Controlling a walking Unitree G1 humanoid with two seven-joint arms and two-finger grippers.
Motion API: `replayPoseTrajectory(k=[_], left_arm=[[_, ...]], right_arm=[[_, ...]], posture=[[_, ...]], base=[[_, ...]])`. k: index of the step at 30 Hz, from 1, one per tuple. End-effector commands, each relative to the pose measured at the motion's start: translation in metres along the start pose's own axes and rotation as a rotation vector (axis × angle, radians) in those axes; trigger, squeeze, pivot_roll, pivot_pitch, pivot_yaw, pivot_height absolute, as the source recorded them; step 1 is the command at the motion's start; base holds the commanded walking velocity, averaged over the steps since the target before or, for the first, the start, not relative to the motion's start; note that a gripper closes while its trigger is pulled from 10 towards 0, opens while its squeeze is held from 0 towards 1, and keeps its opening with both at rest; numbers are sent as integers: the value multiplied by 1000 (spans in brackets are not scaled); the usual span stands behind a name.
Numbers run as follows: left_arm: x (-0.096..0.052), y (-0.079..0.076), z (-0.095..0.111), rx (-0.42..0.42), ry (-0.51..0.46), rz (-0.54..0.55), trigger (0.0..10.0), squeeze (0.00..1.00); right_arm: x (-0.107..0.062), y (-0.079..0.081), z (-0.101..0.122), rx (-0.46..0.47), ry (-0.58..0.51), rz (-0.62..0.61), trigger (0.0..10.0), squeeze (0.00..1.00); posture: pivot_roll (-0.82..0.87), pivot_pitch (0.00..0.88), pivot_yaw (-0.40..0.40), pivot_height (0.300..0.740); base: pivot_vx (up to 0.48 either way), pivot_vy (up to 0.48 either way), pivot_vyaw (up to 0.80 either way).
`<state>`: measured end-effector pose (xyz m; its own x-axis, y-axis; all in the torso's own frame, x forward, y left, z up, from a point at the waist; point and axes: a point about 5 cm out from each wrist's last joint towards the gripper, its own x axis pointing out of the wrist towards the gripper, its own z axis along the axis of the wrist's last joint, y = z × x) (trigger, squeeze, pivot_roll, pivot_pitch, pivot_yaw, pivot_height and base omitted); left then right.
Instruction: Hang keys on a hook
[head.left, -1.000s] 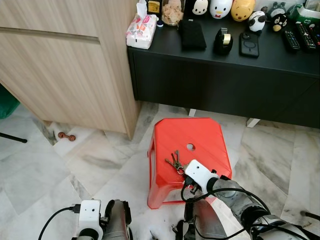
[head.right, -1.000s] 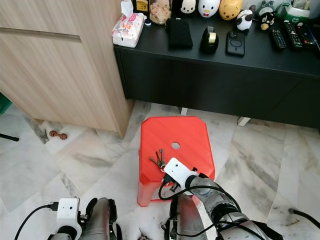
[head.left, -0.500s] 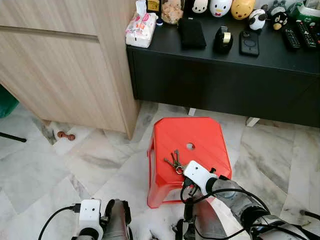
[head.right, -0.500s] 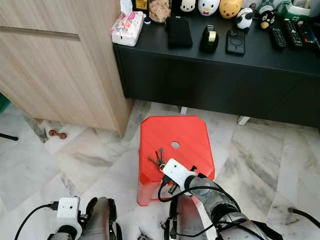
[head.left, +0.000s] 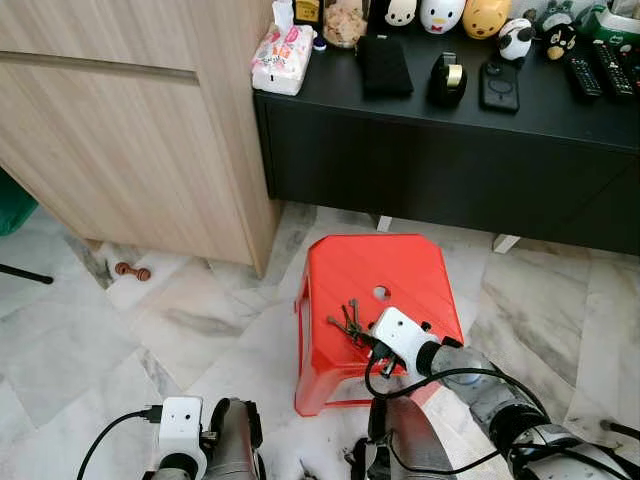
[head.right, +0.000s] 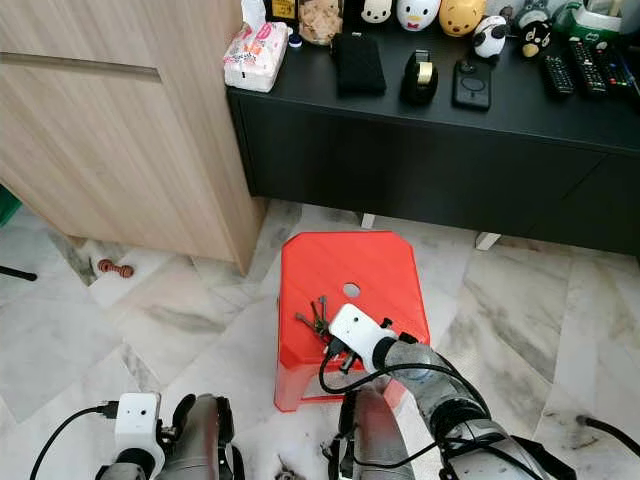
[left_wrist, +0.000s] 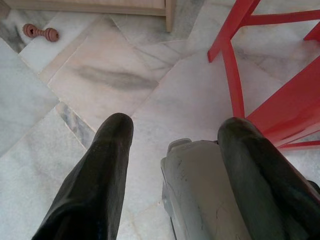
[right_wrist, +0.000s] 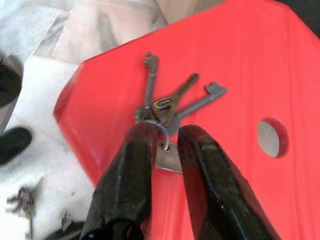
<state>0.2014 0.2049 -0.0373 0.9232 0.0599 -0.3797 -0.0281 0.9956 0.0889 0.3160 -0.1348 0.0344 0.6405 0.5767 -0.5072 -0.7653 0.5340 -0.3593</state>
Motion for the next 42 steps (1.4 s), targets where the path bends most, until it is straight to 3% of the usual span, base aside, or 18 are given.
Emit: replayPoseTrajectory(k=[1,2,3,4,8,9,10,12,17,18,19,20,29,42], left_arm=[[-19,-11,-34,2,162,-45,10000,0],[-19,-11,-34,1,162,-44,10000,0],[-19,-11,-35,1,162,-44,10000,0],[-20,-11,-35,2,163,-42,10000,0],[-22,-9,-36,2,163,-37,10000,0],[-23,-8,-37,2,164,-35,10000,0],[-23,-8,-38,2,165,-34,10000,0],[-24,-8,-38,2,167,-33,10000,0],[-27,-10,-40,-1,169,-34,10000,0],[-27,-10,-41,-1,170,-34,10000,0],[-27,-10,-41,-1,170,-34,10000,0],[-28,-11,-41,-2,170,-35,10000,0],[-32,-11,-44,-3,176,-31,10000,0],[-31,-8,-42,-2,168,-20,10000,0]], right_arm=[[-1,2,-1,-52,11,33,10000,1000],[0,2,-1,-65,15,45,10000,1000],[0,3,0,-87,20,56,10000,875],[1,5,1,-128,26,77,10000,0],[2,6,3,-202,41,115,10000,0],[3,4,3,-228,67,112,10000,78],[4,3,3,-240,78,102,10000,941],[4,-1,5,-247,91,72,10000,1000],[6,-9,8,-244,117,-11,10000,1000],[7,-9,8,-245,124,-12,10000,800],[7,-9,8,-245,124,-12,10000,800],[6,-10,6,-250,137,-24,10000,0],[3,-7,-8,-118,186,-63,10000,0],[6,-1,-1,-89,126,19,10000,0]], posture=[[203,277,-80,616],[205,277,-80,616],[205,277,-80,616],[211,280,-81,616],[215,283,-84,616],[214,284,-86,616],[214,284,-87,616],[216,287,-87,616],[217,292,-89,616],[218,292,-90,616],[218,292,-90,616],[220,293,-91,616],[225,299,-99,616],[228,297,-97,616]], base=[[0,0,0],[0,0,0],[0,0,0],[0,0,0],[0,0,0],[0,0,0],[0,0,0],[0,0,0],[0,0,0],[0,0,0],[0,0,0],[0,0,0],[0,0,0],[0,0,0]])
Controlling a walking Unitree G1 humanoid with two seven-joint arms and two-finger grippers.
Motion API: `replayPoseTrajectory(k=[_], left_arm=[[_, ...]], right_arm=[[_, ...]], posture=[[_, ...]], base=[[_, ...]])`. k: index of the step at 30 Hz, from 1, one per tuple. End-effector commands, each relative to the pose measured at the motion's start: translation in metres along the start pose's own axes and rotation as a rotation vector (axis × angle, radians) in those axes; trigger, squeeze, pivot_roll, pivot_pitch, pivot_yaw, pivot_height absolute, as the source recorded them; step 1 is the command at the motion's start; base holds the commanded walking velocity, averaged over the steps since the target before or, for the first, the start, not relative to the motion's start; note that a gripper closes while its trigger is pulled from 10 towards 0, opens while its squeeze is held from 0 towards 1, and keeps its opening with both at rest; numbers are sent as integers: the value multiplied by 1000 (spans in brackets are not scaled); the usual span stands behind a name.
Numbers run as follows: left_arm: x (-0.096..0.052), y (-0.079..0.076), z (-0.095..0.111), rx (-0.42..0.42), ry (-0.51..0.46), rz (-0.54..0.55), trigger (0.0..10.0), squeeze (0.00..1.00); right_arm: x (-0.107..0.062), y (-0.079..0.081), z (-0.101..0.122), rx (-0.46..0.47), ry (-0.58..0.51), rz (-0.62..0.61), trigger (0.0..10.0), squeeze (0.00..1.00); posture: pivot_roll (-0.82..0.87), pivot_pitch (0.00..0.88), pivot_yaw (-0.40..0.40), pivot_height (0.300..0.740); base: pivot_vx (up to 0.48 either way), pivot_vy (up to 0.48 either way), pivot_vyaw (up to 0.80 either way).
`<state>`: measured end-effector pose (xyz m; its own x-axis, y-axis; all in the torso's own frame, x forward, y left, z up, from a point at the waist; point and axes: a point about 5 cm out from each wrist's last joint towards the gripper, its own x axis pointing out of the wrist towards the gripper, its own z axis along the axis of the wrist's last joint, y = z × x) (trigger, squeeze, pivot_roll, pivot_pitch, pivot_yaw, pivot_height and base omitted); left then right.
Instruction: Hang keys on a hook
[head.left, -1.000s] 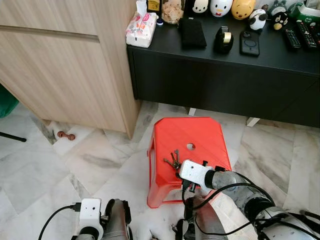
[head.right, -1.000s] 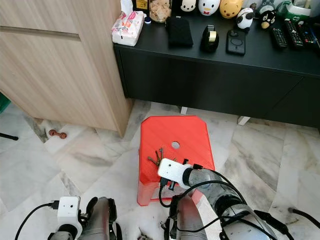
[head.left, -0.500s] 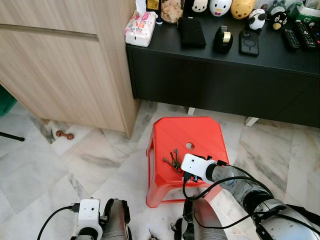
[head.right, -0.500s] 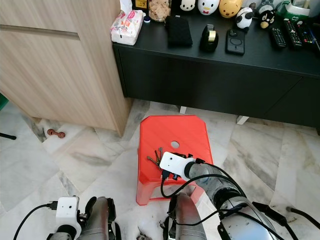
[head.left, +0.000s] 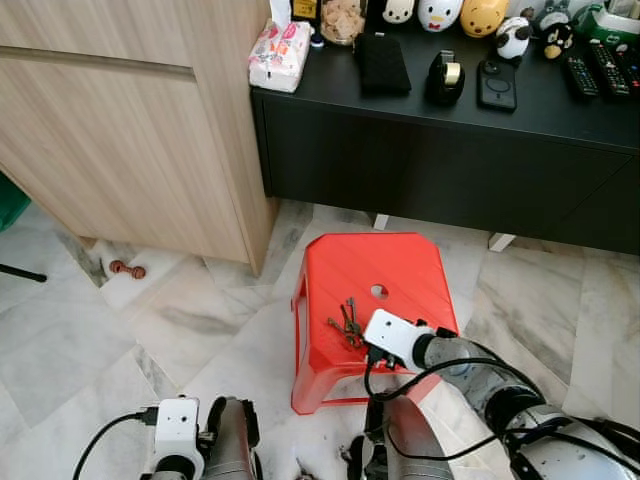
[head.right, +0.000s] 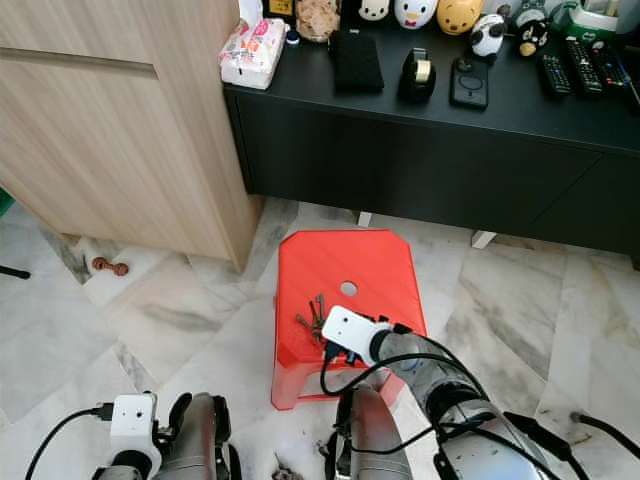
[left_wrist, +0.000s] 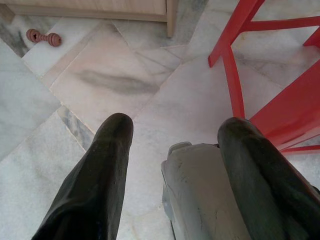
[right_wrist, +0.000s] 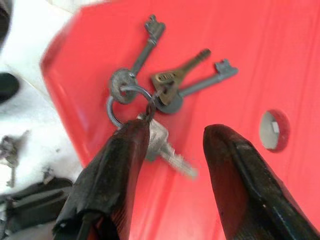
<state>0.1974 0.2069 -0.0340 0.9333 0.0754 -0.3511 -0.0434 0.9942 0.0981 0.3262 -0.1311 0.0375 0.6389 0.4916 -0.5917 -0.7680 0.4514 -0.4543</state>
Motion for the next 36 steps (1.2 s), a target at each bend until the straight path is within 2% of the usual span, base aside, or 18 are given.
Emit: replayPoseTrajectory(k=[1,5,11,18,24,32,36], left_arm=[[-28,-10,-42,-3,196,-38,10000,0],[-25,-10,-40,-3,193,-40,10000,0],[-23,-11,-39,-3,190,-42,10000,0],[-22,-10,-37,-2,187,-39,10000,0],[-22,-9,-37,-2,187,-36,10000,0],[-23,-9,-38,-3,187,-37,10000,0],[-23,-9,-38,-4,189,-35,10000,0]], right_arm=[[0,8,-5,40,-5,40,10000,0],[1,10,4,48,-63,113,10000,0],[1,11,8,27,-86,156,10000,0],[-2,7,2,-44,-42,152,10000,0],[-4,3,-1,-44,-18,135,10000,0],[-4,5,-4,-40,2,137,10000,0],[-4,13,-14,-57,60,179,10000,0]], posture=[[228,295,-97,616],[223,289,-95,616],[222,287,-95,616],[224,285,-95,616],[223,286,-96,616],[227,290,-95,616],[226,292,-96,616]], base=[[0,0,0],[0,0,0],[0,0,0],[0,0,0],[0,0,0],[0,0,0],[0,0,0]])
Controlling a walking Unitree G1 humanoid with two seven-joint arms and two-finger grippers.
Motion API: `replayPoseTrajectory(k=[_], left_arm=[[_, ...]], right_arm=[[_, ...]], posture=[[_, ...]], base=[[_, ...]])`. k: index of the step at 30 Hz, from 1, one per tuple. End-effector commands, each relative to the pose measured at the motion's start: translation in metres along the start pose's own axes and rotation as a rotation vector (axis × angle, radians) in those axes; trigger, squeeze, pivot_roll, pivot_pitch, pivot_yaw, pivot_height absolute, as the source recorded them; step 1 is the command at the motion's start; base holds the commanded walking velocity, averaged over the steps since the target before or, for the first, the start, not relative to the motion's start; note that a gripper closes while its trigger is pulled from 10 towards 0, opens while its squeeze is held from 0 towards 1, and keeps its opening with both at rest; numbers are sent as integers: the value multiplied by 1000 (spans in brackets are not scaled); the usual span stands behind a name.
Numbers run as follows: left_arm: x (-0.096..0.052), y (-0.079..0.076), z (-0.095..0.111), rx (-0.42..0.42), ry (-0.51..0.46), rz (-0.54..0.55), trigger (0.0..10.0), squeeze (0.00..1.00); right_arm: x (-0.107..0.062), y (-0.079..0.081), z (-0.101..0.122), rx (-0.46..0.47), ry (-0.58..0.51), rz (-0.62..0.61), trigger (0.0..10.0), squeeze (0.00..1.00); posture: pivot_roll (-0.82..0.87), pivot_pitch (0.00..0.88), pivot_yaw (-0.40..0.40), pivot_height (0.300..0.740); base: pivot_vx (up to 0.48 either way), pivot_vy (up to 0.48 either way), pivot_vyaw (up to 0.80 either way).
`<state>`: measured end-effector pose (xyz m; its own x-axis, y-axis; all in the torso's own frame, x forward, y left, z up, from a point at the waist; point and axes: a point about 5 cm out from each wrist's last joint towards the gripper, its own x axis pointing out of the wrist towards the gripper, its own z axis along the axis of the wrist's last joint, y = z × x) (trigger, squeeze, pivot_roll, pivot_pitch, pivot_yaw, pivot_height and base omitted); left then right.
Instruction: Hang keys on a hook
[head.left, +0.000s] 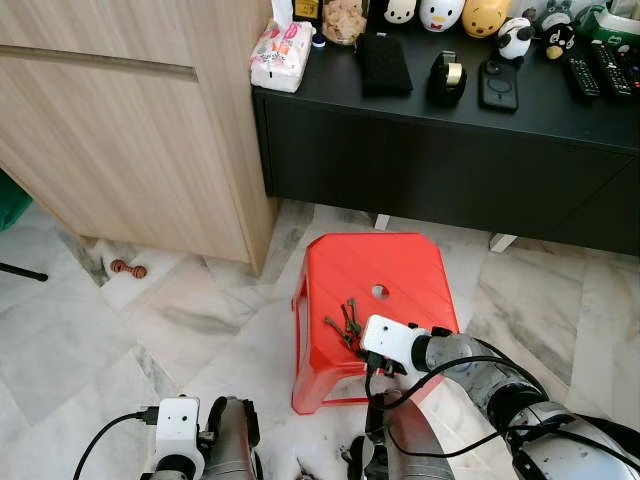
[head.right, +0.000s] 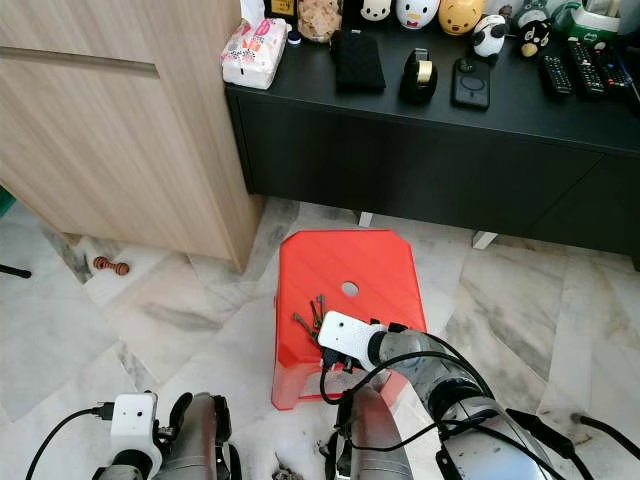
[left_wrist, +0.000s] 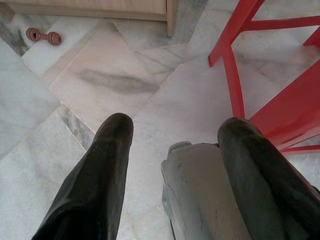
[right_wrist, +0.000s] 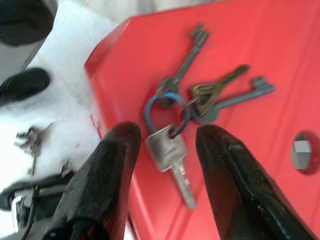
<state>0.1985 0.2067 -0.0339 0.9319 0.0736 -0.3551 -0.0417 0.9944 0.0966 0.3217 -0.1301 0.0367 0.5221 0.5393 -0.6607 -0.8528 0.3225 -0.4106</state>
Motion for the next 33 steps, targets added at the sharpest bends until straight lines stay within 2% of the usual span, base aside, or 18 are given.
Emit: replayPoseTrajectory(k=[1,10,17,23,29,33], left_arm=[[-23,-9,-38,-3,185,-33,10000,0],[-23,-8,-38,-3,184,-33,10000,0],[-24,-8,-38,-2,185,-34,10000,0],[-24,-8,-39,-2,186,-36,10000,0],[-25,-8,-39,0,184,-35,10000,0],[-26,-8,-39,1,184,-36,10000,0]], right_arm=[[-1,11,-14,20,55,39,10000,0],[0,14,-17,21,67,41,10000,0],[-3,11,-24,16,131,-13,10000,0],[-2,15,-27,13,143,6,10000,0],[1,20,-21,17,93,20,10000,0],[1,22,-24,0,125,38,10000,0]], posture=[[226,292,-96,616],[229,291,-94,616],[229,294,-93,616],[230,295,-94,616],[233,297,-92,616],[233,298,-92,616]], base=[[0,0,0],[0,0,0],[0,0,0],[0,0,0],[0,0,0],[0,0,0]])
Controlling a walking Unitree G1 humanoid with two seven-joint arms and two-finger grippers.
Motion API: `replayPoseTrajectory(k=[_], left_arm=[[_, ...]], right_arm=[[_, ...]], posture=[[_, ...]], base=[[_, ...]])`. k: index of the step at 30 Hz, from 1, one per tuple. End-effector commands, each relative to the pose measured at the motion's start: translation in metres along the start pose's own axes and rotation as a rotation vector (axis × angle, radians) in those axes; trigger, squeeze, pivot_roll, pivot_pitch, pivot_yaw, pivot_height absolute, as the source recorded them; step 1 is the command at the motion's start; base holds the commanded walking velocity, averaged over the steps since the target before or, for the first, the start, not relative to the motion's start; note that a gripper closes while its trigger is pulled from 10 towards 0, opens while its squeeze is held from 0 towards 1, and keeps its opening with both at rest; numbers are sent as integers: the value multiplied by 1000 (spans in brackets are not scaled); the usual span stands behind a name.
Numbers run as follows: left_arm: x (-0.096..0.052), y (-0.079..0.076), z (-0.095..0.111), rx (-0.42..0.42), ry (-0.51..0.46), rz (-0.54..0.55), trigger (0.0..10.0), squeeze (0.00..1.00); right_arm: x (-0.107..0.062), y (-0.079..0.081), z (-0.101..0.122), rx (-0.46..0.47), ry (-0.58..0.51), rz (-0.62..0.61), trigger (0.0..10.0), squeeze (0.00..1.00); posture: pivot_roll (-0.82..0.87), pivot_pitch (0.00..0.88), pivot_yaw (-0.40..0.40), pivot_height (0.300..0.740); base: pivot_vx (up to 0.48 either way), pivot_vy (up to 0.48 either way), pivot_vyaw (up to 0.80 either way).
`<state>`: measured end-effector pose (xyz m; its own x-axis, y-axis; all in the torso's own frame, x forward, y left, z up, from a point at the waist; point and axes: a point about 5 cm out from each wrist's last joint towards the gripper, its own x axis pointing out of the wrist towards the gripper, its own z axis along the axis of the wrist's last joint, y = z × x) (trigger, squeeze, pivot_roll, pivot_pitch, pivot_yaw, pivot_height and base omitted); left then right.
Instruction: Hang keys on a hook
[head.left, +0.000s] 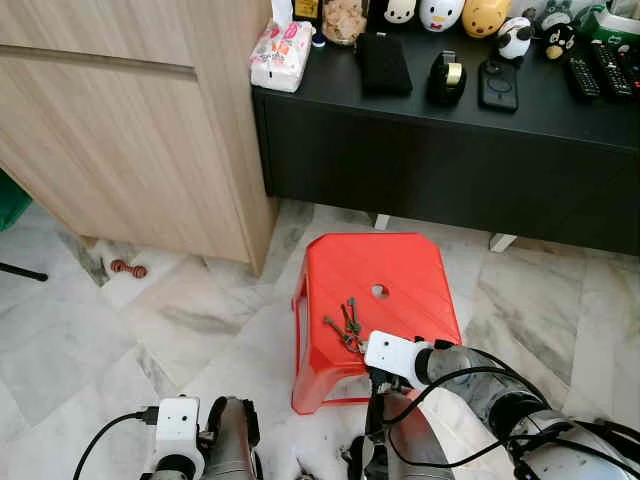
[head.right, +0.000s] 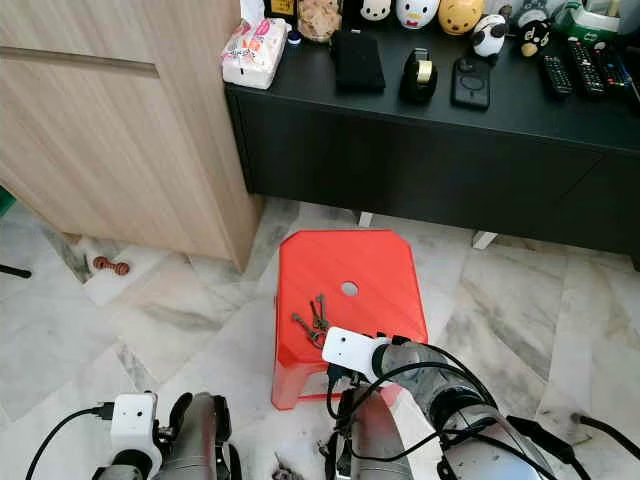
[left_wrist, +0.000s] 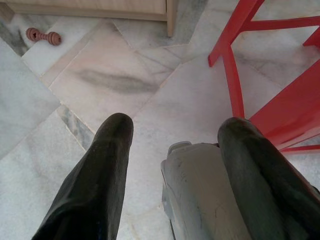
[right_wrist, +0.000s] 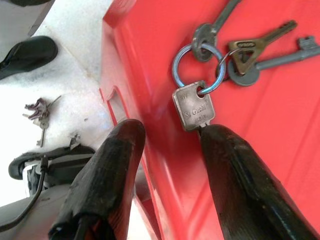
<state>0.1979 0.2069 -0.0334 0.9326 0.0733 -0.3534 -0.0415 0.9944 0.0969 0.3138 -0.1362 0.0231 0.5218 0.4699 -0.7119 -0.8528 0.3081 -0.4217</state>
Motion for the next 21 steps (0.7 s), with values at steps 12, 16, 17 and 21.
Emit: replayPoseTrajectory(k=[12,16,17,21], left_arm=[[-30,-8,-42,0,189,-40,10000,0],[-32,-9,-43,-3,188,-41,10000,0],[-33,-9,-44,-4,190,-40,10000,0],[-37,-8,-47,-4,196,-38,10000,0]], right_arm=[[1,8,-6,19,-5,-19,10000,0],[1,10,-7,11,9,-14,10000,0],[1,10,-7,15,7,-13,10000,0],[2,13,-8,20,6,-8,10000,0]], posture=[[234,310,-91,616],[239,318,-93,616],[239,320,-94,616],[241,325,-94,616]], base=[[0,0,0],[0,0,0],[0,0,0],[0,0,0]])
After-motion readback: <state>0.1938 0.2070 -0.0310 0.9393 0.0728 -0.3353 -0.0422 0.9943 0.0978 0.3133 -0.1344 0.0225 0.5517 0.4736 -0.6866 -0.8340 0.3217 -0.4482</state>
